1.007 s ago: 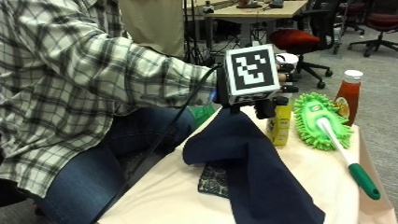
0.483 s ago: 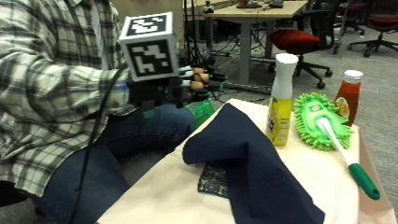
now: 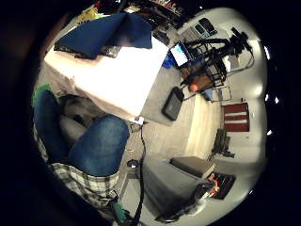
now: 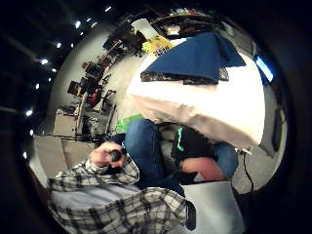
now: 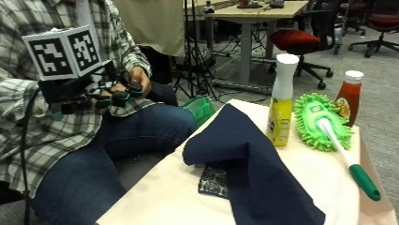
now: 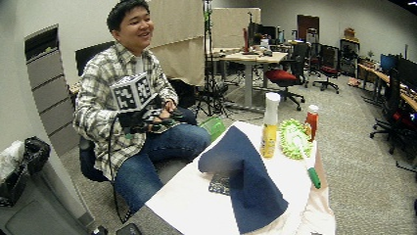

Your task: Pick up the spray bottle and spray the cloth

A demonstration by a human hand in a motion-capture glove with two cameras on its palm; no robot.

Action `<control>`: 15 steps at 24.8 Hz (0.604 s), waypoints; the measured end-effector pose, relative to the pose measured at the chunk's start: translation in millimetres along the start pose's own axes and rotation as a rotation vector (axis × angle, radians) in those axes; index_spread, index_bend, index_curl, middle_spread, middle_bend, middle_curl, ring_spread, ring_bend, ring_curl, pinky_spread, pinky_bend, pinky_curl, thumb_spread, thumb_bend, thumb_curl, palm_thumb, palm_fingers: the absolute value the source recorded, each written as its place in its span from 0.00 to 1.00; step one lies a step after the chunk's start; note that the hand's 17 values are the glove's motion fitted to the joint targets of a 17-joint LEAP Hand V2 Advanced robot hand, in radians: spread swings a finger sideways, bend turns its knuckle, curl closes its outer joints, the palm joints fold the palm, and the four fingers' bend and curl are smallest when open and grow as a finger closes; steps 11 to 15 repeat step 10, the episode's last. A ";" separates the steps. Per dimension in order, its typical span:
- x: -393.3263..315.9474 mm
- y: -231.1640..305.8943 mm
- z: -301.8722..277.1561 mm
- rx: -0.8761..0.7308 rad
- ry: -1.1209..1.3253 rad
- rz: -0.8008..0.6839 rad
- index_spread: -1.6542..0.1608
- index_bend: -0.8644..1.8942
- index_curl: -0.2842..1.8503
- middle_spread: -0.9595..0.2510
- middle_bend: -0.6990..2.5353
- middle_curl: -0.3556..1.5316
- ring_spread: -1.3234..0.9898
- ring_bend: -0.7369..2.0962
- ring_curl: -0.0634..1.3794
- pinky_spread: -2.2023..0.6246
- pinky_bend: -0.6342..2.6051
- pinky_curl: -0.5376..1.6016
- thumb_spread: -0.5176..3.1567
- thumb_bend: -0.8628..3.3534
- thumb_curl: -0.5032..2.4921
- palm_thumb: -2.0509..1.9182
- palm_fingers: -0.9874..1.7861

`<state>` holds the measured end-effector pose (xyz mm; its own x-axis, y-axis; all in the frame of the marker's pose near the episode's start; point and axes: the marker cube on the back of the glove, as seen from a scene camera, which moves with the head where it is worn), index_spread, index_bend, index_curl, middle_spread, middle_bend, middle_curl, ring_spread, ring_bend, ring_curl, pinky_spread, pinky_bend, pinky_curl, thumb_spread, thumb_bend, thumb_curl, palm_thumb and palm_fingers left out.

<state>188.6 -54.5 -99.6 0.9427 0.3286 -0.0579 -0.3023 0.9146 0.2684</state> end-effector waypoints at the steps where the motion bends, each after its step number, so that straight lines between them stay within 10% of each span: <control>1: 0.1 11.0 3.0 -0.001 0.011 0.017 0.72 0.38 0.30 0.74 0.27 0.36 0.61 0.34 0.28 0.85 0.25 0.39 0.41 0.20 0.35 0.67 0.40; 15: -5.6 79.9 39.1 -0.029 0.029 0.098 0.72 0.38 0.30 0.73 0.27 0.36 0.61 0.33 0.27 0.85 0.25 0.39 0.42 0.20 0.35 0.67 0.40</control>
